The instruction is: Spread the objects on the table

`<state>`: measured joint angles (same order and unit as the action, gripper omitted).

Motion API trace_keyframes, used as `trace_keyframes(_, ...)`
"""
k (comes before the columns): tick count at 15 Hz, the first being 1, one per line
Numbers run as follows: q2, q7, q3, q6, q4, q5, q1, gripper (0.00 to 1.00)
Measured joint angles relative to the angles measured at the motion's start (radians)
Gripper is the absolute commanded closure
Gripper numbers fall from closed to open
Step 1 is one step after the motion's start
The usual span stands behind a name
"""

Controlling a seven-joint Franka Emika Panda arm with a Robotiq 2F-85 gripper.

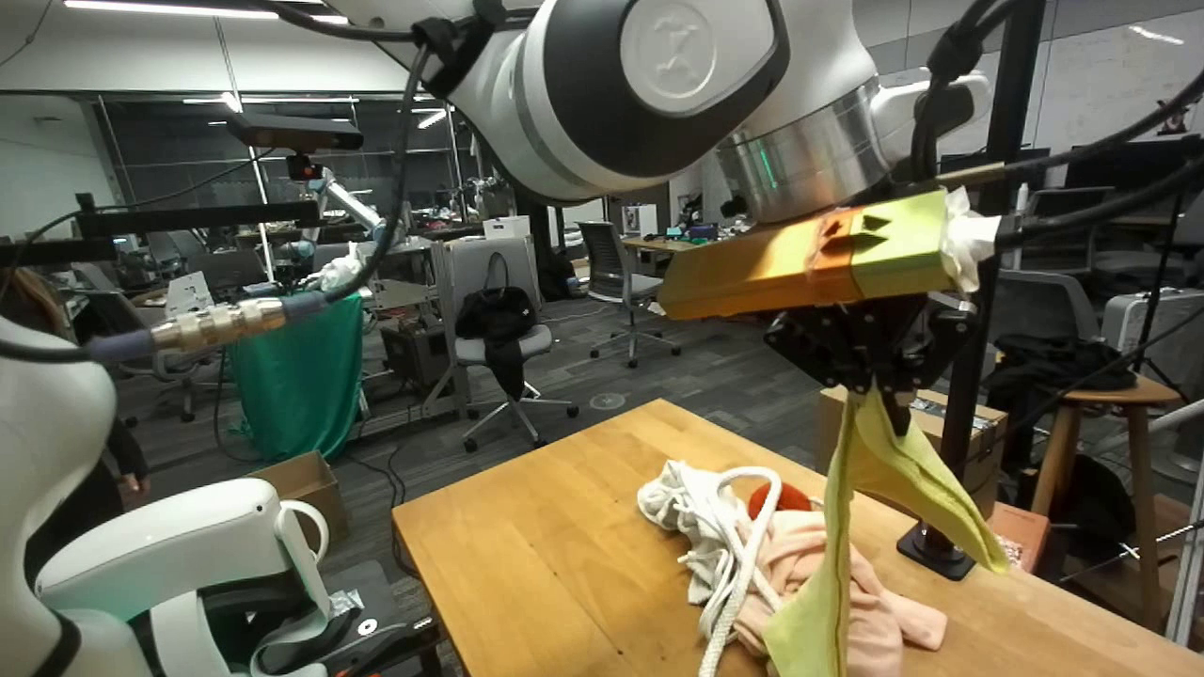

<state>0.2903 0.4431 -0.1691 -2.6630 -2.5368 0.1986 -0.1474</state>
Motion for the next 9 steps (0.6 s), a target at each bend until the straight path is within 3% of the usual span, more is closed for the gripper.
trace_keyframes(5, 0.025, -0.188, 0.026, -0.003, -0.016, 0.232, -0.095, 0.99)
trace_keyframes(9, 0.030, -0.441, 0.084, -0.005, -0.025, 0.510, -0.207, 0.99)
